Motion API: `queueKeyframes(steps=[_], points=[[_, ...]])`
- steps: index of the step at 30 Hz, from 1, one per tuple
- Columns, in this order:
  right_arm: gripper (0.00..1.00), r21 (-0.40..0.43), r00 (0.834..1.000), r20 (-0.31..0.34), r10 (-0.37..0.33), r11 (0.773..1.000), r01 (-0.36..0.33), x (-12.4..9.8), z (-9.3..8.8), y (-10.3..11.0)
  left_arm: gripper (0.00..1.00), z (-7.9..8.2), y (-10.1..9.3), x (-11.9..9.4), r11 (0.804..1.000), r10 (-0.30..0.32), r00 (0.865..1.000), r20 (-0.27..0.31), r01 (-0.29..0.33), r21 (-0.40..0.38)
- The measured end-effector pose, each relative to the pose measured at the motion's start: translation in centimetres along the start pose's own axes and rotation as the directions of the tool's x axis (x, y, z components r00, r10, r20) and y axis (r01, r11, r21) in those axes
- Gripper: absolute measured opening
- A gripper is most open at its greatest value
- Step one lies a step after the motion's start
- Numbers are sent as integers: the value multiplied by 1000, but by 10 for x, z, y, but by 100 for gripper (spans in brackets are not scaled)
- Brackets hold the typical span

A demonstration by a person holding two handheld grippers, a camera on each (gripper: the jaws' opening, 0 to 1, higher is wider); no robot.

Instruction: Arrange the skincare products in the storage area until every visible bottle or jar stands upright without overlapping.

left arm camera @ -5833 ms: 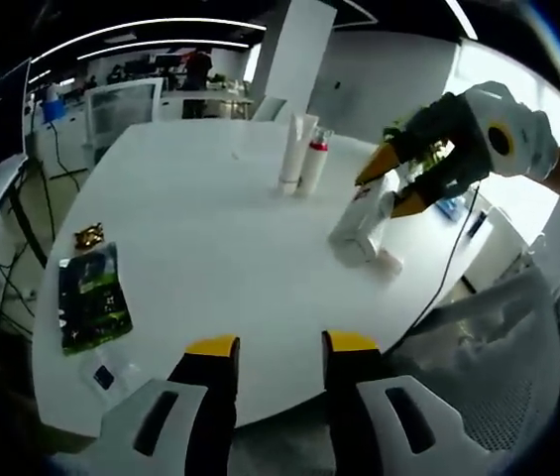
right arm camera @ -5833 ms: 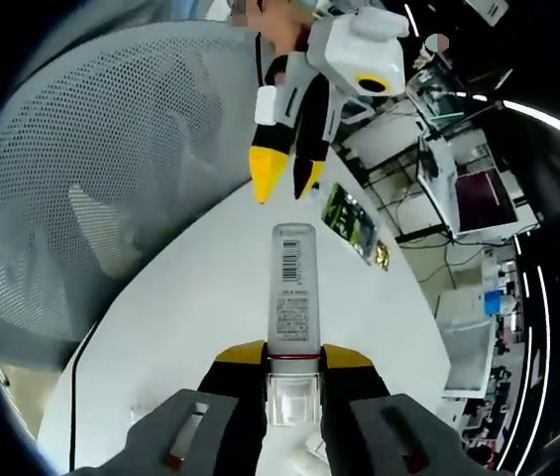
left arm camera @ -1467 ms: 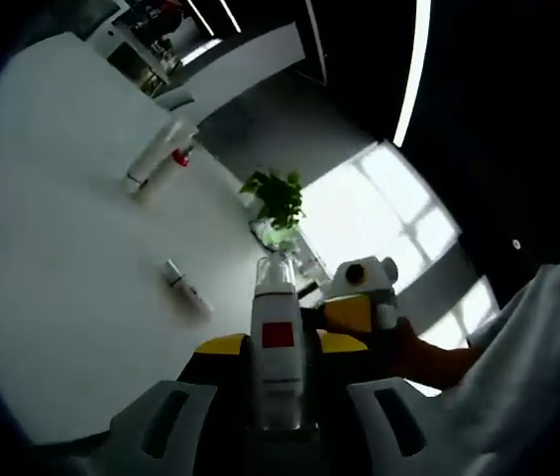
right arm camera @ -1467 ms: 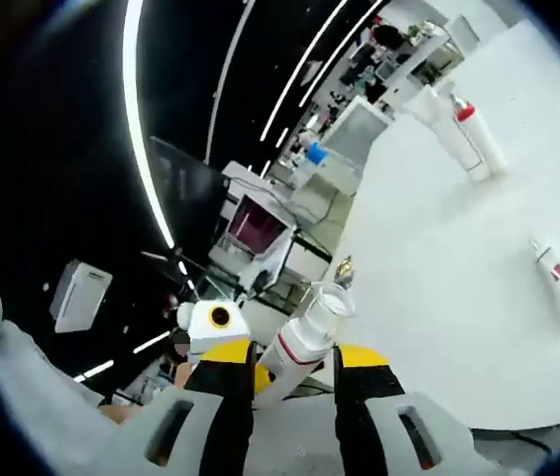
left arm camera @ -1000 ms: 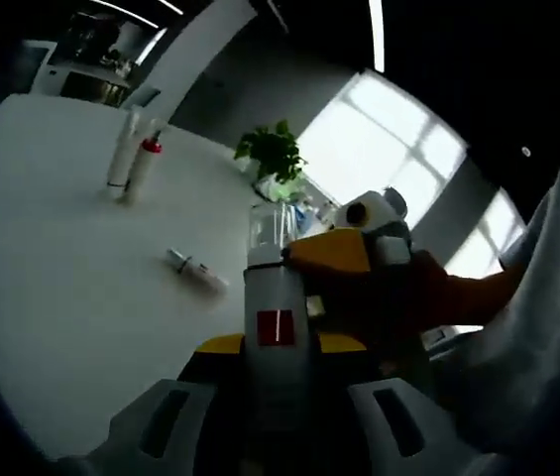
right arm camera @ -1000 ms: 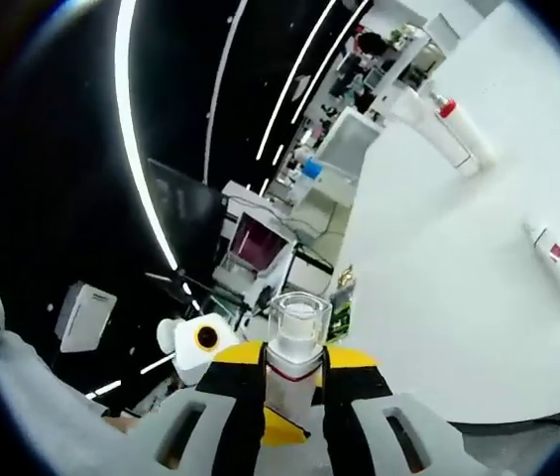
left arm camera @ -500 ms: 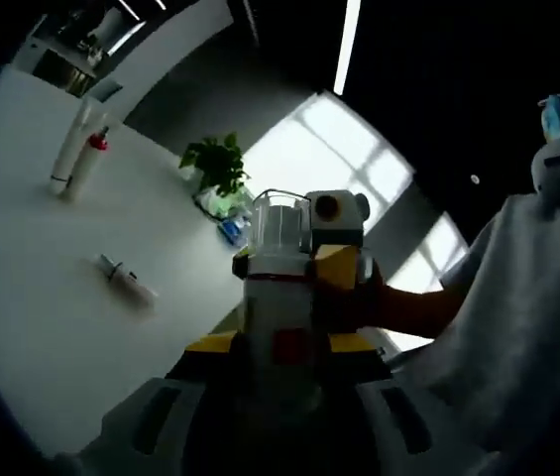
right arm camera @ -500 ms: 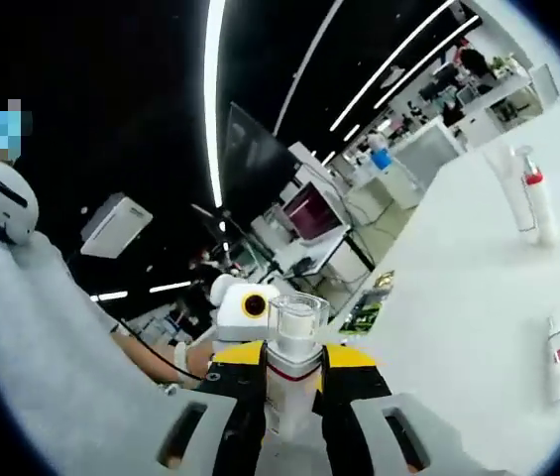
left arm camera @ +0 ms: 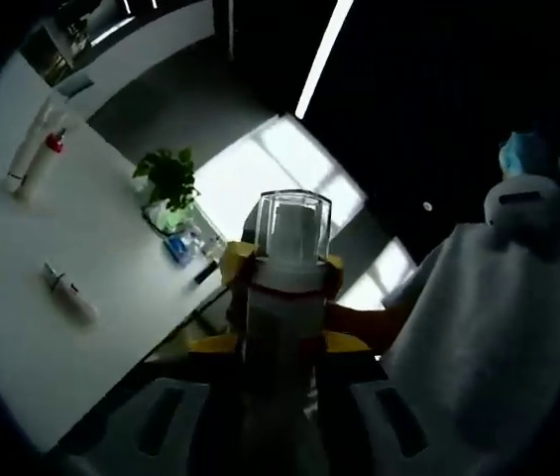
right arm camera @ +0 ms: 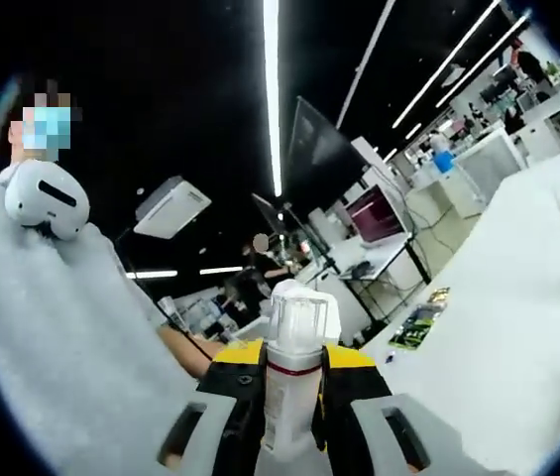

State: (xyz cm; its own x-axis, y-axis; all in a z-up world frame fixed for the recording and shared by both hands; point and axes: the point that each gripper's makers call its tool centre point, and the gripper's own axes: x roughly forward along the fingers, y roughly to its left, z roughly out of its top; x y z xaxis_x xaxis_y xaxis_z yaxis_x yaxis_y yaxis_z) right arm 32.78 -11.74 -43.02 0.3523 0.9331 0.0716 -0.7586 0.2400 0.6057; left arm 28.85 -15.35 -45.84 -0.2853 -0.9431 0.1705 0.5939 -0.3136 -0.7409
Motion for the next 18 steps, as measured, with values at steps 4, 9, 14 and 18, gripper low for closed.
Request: queueKeyframes(steps=[4,9,14,18], points=[[14,26,997,73,1,1000,-3,-3,17,-2,22,14,-1,3,998,38,999,9,-38,46],[14,7,991,123,-50,999,50,-7,31,-10,22,30,10,7,987,135,990,37,-138,86],[13,24,986,123,-110,994,108,-9,35,-23,22,37,27,5,963,240,970,31,-242,119],[12,14,956,106,-272,962,273,-9,36,-47,22,44,51,-4,920,374,926,40,-377,108]])
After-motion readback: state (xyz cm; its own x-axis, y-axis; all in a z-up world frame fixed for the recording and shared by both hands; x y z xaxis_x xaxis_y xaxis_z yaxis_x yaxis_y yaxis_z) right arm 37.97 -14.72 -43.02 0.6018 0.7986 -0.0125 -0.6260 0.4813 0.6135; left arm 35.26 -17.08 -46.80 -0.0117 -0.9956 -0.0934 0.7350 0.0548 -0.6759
